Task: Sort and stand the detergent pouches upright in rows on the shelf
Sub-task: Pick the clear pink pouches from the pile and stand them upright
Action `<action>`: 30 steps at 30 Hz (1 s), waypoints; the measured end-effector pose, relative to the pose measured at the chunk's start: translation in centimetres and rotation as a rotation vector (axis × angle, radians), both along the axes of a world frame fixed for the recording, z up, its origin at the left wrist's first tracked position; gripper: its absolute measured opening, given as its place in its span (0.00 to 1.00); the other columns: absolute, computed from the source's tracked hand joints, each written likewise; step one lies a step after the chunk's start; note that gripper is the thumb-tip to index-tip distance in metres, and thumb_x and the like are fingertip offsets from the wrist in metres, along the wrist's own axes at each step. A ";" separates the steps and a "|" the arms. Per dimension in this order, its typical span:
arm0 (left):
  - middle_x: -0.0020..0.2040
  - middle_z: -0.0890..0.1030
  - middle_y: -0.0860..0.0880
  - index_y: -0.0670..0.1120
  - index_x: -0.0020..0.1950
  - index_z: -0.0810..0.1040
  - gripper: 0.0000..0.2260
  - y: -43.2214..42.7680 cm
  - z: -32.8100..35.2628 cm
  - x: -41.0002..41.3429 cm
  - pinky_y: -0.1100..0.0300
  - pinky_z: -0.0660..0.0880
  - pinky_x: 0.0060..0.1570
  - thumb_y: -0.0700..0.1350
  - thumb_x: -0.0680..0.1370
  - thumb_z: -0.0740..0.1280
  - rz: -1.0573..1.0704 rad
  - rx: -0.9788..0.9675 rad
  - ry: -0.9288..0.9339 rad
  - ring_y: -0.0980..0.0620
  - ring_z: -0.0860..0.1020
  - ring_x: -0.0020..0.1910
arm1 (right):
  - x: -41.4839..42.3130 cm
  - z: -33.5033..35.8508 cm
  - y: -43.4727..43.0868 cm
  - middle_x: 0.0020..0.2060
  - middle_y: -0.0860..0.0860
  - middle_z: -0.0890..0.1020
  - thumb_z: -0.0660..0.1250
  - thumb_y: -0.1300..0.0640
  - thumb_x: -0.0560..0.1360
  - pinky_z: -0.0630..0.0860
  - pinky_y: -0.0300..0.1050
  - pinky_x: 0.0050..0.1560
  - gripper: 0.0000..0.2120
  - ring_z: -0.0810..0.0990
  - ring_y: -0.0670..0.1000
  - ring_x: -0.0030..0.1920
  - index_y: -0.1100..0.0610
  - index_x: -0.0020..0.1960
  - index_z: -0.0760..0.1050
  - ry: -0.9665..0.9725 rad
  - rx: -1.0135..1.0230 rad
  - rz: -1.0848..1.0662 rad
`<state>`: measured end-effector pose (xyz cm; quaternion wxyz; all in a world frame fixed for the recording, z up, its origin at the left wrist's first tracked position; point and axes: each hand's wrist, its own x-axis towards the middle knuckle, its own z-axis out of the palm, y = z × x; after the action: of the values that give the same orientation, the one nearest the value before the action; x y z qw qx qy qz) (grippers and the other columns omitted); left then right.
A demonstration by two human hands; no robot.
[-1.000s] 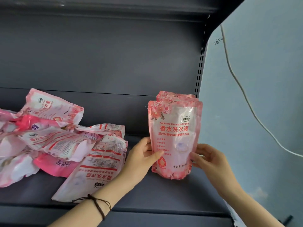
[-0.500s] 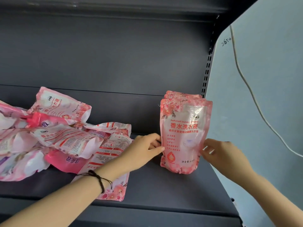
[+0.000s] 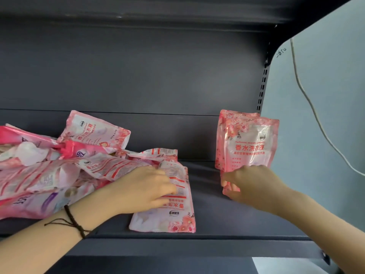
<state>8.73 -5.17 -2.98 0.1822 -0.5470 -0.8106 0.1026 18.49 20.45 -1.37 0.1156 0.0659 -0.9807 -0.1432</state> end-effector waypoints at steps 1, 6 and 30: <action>0.47 0.80 0.56 0.53 0.54 0.77 0.13 -0.9 0.0 -0.1 0.56 0.75 0.48 0.56 0.79 0.57 -0.006 0.000 -0.024 0.55 0.76 0.47 | -0.3 -0.2 -0.9 0.52 0.46 0.81 0.57 0.44 0.79 0.74 0.44 0.50 0.13 0.80 0.52 0.53 0.45 0.60 0.71 -0.001 0.006 0.017; 0.55 0.75 0.63 0.61 0.62 0.73 0.15 -5.0 -0.7 -0.5 0.71 0.63 0.54 0.62 0.78 0.61 0.017 0.024 -0.279 0.66 0.70 0.55 | -0.5 -1.2 -4.7 0.56 0.43 0.79 0.60 0.41 0.78 0.76 0.43 0.50 0.16 0.78 0.47 0.54 0.44 0.63 0.72 -0.060 -0.098 0.141; 0.52 0.79 0.67 0.50 0.49 0.76 0.06 -4.4 -4.4 -0.7 0.73 0.72 0.53 0.48 0.80 0.61 0.080 0.667 -0.729 0.70 0.77 0.53 | -1.2 -5.4 -6.2 0.65 0.29 0.68 0.75 0.40 0.66 0.63 0.22 0.60 0.33 0.65 0.30 0.66 0.37 0.67 0.64 -0.237 -1.009 0.243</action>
<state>7.99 -9.60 -7.43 0.0479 -0.4278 -0.8305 -0.3535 17.32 14.28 -6.81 0.0372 0.1309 -0.9194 0.3691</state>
